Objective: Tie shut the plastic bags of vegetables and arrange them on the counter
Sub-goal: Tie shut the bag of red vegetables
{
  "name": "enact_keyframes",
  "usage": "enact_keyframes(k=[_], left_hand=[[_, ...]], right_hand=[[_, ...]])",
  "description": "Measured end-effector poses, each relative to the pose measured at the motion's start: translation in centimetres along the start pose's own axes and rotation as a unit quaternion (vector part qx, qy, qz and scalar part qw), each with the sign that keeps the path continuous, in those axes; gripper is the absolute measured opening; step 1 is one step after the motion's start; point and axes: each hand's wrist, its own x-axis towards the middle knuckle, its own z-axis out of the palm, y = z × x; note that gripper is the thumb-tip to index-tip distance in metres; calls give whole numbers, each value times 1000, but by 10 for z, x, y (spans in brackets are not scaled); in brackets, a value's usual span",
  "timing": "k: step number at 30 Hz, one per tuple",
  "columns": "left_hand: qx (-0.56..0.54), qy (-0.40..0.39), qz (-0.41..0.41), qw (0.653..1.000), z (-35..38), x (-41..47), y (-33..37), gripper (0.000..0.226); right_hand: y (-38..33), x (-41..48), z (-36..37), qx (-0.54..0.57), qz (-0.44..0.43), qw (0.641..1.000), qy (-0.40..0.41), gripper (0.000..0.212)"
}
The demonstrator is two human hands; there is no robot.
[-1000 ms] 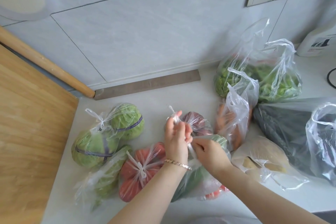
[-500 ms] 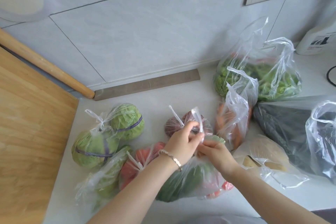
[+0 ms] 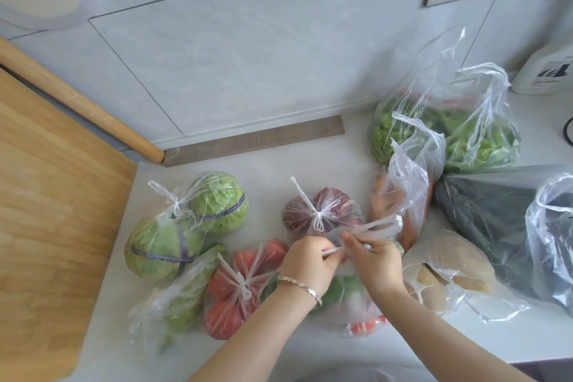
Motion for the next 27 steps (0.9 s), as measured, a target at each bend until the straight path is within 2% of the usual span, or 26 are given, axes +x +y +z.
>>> enact_keyframes(k=[3, 7, 11, 13, 15, 17, 21, 24, 27], left_hand=[[86, 9, 33, 996, 2, 2, 11, 29], [48, -50, 3, 998, -3, 13, 15, 32], [30, -88, -15, 996, -1, 19, 15, 34], [-10, -107, -48, 993, 2, 20, 13, 38], [-58, -116, -67, 989, 2, 21, 12, 33], [-80, -122, -75, 986, -1, 22, 10, 26], [-70, -129, -54, 988, -8, 23, 6, 24], [-24, -142, -6, 990, -11, 19, 9, 23], [25, -120, 29, 992, -13, 15, 13, 24]], right_hand=[[-4, 6, -3, -17, -18, 1000, 0, 22], [-15, 10, -10, -26, -33, 999, -20, 24], [-19, 12, -13, -77, -47, 996, 6, 17], [-19, 14, -14, -109, -50, 993, 12, 26], [-19, 14, -15, -142, -83, 986, -11, 20], [-20, 12, -20, -195, -155, 967, -51, 13], [-19, 9, -30, -299, -278, 896, -176, 27], [-18, 13, -33, -348, -306, 861, -211, 24], [-18, 18, -34, -405, -319, 831, -209, 17]])
